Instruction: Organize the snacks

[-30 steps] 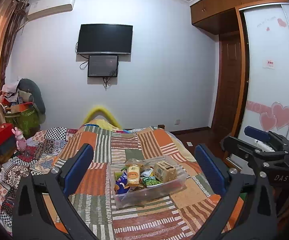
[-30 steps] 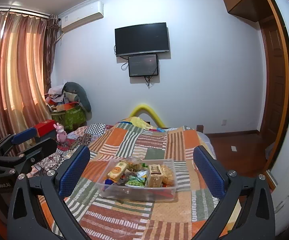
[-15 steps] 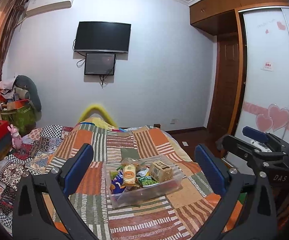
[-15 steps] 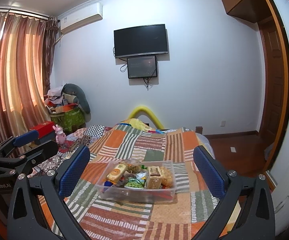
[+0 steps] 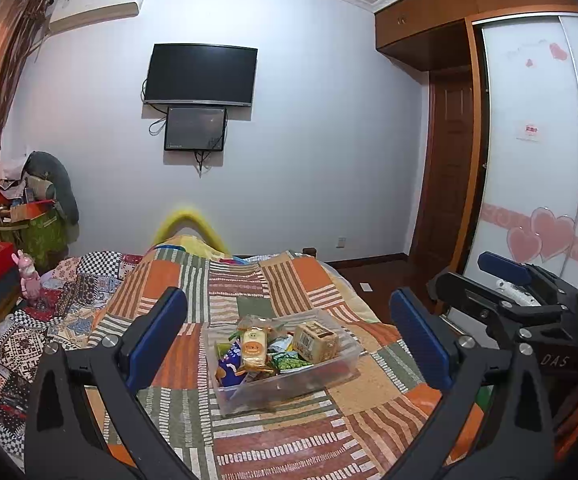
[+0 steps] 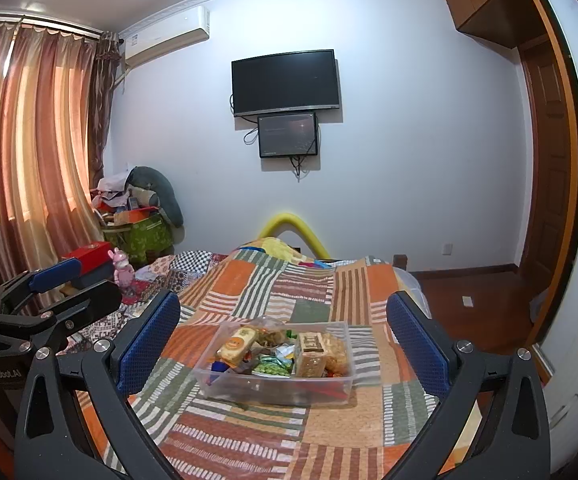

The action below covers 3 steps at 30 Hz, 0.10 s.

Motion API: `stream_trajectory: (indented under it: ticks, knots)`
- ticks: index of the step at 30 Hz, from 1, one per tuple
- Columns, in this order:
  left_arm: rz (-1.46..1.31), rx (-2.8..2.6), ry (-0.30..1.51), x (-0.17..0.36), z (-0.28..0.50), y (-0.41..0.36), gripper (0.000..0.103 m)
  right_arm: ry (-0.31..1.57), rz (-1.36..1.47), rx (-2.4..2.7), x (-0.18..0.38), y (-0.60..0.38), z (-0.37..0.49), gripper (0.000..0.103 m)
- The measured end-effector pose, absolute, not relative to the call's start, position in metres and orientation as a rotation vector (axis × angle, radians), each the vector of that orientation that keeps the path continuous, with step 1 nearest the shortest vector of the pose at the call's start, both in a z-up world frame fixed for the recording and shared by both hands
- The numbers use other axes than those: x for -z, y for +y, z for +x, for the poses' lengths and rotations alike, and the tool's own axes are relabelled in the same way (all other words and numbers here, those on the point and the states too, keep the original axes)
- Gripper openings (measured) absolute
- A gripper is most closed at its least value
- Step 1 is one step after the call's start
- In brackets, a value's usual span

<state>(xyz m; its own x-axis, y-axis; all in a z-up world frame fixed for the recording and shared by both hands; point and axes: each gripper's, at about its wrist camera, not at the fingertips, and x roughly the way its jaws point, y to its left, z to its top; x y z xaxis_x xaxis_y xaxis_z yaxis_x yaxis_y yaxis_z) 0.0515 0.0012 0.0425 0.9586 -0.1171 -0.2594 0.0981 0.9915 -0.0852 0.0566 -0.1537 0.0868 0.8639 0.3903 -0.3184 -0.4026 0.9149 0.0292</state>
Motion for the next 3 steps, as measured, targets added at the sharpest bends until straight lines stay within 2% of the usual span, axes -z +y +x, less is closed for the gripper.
stream_trajectory:
  ticks: [3]
  knots:
    - [-0.072, 0.111, 0.269, -0.0424, 0.0516, 0.0012, 0.103, 0.326, -0.039, -0.417, -0.0872, -0.1531, 0.0564, 0.103]
